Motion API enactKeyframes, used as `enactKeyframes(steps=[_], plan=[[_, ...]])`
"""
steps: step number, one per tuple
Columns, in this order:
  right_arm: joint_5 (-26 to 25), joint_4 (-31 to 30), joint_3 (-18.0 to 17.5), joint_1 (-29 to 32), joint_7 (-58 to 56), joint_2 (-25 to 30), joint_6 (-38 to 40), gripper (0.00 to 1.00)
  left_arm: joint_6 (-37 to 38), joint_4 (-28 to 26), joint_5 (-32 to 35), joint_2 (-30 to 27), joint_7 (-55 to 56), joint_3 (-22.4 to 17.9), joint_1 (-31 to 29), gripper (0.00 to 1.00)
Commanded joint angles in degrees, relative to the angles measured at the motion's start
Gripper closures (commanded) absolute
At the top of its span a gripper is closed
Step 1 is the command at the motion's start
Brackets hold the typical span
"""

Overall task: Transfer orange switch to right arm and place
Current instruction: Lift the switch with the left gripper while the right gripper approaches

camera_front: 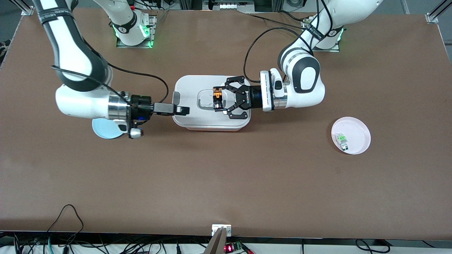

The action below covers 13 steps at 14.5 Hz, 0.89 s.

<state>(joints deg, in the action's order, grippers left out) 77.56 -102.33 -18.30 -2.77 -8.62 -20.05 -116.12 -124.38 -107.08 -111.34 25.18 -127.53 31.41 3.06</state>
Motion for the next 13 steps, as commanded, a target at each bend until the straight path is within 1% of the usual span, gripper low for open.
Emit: enactKeyframes(steps=[1, 4, 7, 11, 13], plan=[[1.54, -1.38, -0.42, -0.83, 0.53, 0.8, -0.52, 0.0, -0.6, 0.99, -1.86, 0.31, -1.76, 0.06, 0.19, 1.0], [1.63, -3.31, -2.17, -0.83, 0.79, 2.12, -0.52, 0.0, -0.6, 1.08, -1.86, 0.31, -1.76, 0.06, 0.1, 1.0], [1.63, -4.28, -3.14, -0.83, 2.01, 4.14, -0.6, 0.0, -0.6, 0.99, -1.77, 0.31, -1.76, 0.06, 0.02, 1.0], [1.72, -4.02, -3.5, -0.83, 2.55, 4.41, -0.95, 0.0, -0.6, 0.99, -1.69, 0.31, -1.76, 0.06, -0.25, 1.0], [1.81, -4.02, -3.5, -1.71, 2.55, 4.41, -2.44, 0.0, -0.6, 0.99, -1.69, 0.31, -1.76, 0.06, -0.16, 1.0]])
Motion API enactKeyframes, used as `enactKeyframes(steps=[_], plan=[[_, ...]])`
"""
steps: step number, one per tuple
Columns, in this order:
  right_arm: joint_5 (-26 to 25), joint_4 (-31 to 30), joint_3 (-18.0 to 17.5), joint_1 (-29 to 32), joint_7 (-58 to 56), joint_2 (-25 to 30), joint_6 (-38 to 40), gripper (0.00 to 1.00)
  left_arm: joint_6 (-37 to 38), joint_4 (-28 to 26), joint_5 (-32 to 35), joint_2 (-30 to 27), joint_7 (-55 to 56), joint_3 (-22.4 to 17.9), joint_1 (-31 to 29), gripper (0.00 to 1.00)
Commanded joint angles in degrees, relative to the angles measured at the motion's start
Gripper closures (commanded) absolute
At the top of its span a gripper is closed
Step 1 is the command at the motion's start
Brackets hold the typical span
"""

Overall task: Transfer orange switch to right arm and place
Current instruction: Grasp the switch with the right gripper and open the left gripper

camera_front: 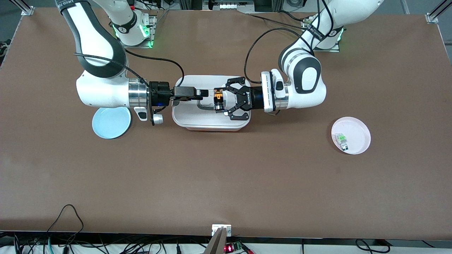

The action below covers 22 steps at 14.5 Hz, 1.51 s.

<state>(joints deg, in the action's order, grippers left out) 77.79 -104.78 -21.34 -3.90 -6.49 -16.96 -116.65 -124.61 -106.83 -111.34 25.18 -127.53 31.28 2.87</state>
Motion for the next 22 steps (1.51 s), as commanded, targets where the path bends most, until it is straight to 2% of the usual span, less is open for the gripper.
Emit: enactKeyframes(steps=[1, 10, 12, 13, 14, 16, 17, 18, 20, 22], plan=[[2.01, -1.57, -0.46, -1.02, 0.42, 1.32, -2.18, 0.0, -0.37, 0.74, -1.68, 0.31, -1.76, 0.18, -0.05, 1.0], [4.04, -1.48, -0.55, -4.36, 0.25, 0.53, -6.75, 0.0, -0.37, 0.83, -1.68, 0.22, -1.76, 0.18, -0.14, 1.0], [4.04, -1.57, -0.55, -4.8, -0.01, 0.53, -7.28, 0.03, -0.28, 0.75, -1.68, 0.22, -1.76, 0.18, -0.14, 1.0], [3.95, -1.57, -0.46, -4.8, -0.36, 0.61, -7.28, 0.11, -0.28, 0.74, -1.6, 0.22, -1.76, 0.18, -0.14, 1.0], [3.95, -1.48, -0.55, -4.8, -0.45, 0.7, -7.19, 0.23, -0.28, 0.83, -1.6, 0.13, -1.76, 0.18, -0.14, 1.0], [3.95, -1.4, -0.55, -4.8, -0.02, 0.79, -7.02, 0.4, -0.28, 0.83, -1.6, 0.04, -1.76, 0.18, -0.23, 1.0], [3.86, -1.31, -0.55, -4.8, 0.16, 0.79, -6.67, 0.54, -0.28, 0.83, -1.6, 0.13, -1.76, 0.18, -0.23, 1.0], [3.86, -1.31, -0.55, -4.8, -0.1, 0.7, -6.58, 0.61, -0.28, 0.83, -1.6, 0.13, -1.76, 0.18, -0.32, 1.0], [3.86, -1.22, -0.55, -4.8, 0.07, 0.79, -6.49, 0.67, -0.28, 0.83, -1.6, 0.04, -1.76, 0.18, -0.32, 1.0], [3.86, -1.22, -0.55, -4.8, -0.28, 0.7, -6.58, 0.68, -0.28, 0.83, -1.6, 0.04, -1.67, 0.18, -0.4, 1.0]])
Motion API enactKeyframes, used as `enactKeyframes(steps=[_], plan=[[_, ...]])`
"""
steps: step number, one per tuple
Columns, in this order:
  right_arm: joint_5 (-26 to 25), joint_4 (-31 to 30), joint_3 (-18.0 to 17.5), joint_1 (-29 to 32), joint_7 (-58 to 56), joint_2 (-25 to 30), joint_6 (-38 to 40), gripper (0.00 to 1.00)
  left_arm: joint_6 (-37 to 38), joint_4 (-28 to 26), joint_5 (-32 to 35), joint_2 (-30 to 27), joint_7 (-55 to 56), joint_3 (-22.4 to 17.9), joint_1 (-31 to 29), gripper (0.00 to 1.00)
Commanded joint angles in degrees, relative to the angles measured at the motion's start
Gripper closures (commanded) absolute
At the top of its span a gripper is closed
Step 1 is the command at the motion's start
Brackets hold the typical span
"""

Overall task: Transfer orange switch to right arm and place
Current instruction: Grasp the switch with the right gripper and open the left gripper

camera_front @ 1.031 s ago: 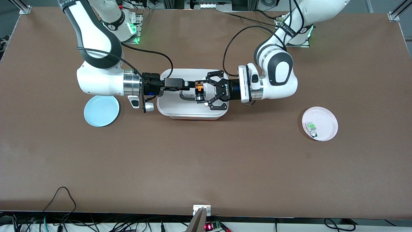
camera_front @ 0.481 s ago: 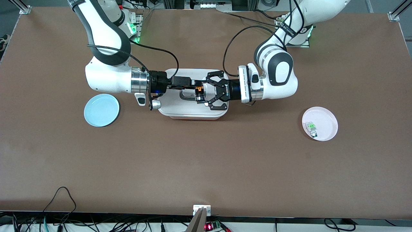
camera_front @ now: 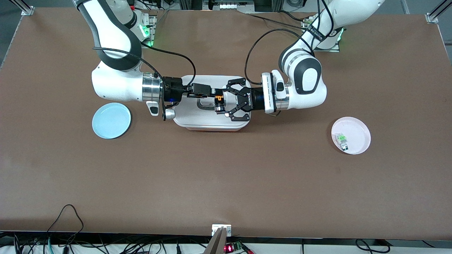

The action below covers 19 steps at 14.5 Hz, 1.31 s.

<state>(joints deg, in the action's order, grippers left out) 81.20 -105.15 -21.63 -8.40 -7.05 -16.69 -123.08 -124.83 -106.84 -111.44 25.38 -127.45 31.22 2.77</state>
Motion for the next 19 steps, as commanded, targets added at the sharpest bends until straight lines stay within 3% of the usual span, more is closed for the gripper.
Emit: enactKeyframes(steps=[1, 3, 4, 15, 17, 19], plan=[[0.45, -0.84, -0.26, -0.31, 0.11, 0.43, -0.14, 0.68, -0.06, 0.85, -1.5, -0.16, -1.74, 0.24, -0.31, 1.0], [0.45, -0.84, -0.26, -0.31, 0.02, 0.43, -0.05, 0.68, -0.06, 0.85, -1.5, -0.16, -1.74, 0.33, -0.31, 1.0], [0.45, -0.84, -0.26, -0.31, 0.02, 0.43, -0.05, 0.68, 0.11, 0.76, -1.5, -0.24, -2.09, 0.24, -0.31, 0.01], [-0.17, -0.4, -0.17, -0.31, -0.33, 1.05, -0.05, 0.68, 0.47, 0.85, -0.45, -1.39, -1.83, 0.15, -1.54, 0.0], [-0.6, -0.58, -0.17, -0.31, -0.42, 1.4, -0.23, 0.75, 0.55, 0.93, 0.69, -1.47, -1.75, 0.24, -2.32, 0.0], [-4.28, -0.67, -0.08, -0.22, -0.94, 1.84, -0.31, 0.85, 2.3, 1.28, 4.19, -1.47, -1.22, 0.33, -4.42, 0.0]])
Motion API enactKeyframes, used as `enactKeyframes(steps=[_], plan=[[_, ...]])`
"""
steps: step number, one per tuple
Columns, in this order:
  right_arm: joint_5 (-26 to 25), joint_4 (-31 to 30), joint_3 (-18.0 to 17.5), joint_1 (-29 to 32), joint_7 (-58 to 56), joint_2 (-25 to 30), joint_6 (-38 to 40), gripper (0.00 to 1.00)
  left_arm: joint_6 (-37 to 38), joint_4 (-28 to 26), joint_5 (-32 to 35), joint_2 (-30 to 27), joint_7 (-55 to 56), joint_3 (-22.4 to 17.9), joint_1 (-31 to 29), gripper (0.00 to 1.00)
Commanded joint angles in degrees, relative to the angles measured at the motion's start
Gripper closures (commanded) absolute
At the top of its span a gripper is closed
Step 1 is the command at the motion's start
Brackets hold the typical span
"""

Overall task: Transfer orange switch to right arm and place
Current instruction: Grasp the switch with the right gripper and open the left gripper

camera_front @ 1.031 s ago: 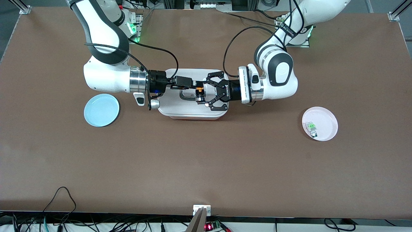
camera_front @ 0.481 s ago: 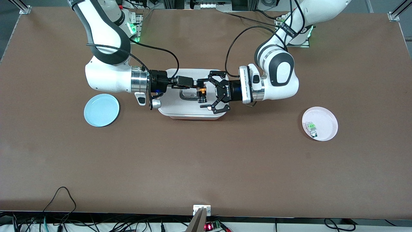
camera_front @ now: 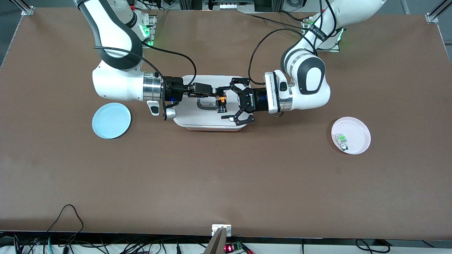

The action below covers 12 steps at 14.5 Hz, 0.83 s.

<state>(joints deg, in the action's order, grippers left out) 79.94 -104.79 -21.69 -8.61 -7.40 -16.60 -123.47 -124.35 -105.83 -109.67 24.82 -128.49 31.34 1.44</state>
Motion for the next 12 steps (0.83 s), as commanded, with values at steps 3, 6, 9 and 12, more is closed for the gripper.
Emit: enactKeyframes(steps=[3, 6, 9, 12], plan=[[-3.73, -1.12, -0.02, 0.0, -0.6, 2.19, -0.02, 0.87, 7.44, 0.27, 7.34, -0.91, 4.03, 0.12, -6.52, 0.0], [-8.46, -1.29, 0.24, 0.44, -0.25, 3.06, -0.1, 0.88, 11.92, 0.27, 13.66, -0.91, 7.54, 0.12, -9.95, 0.0], [-11.9, -2.43, 0.42, 1.23, 0.01, 4.38, 0.42, 0.88, 16.4, 1.58, 24.02, -0.91, 14.3, 0.03, -14.34, 0.0], [-17.25, -3.4, 0.42, 2.81, 0.01, 5.96, 0.69, 0.89, 21.15, 5.44, 40.08, -0.74, 22.91, -0.23, -18.21, 0.0]])
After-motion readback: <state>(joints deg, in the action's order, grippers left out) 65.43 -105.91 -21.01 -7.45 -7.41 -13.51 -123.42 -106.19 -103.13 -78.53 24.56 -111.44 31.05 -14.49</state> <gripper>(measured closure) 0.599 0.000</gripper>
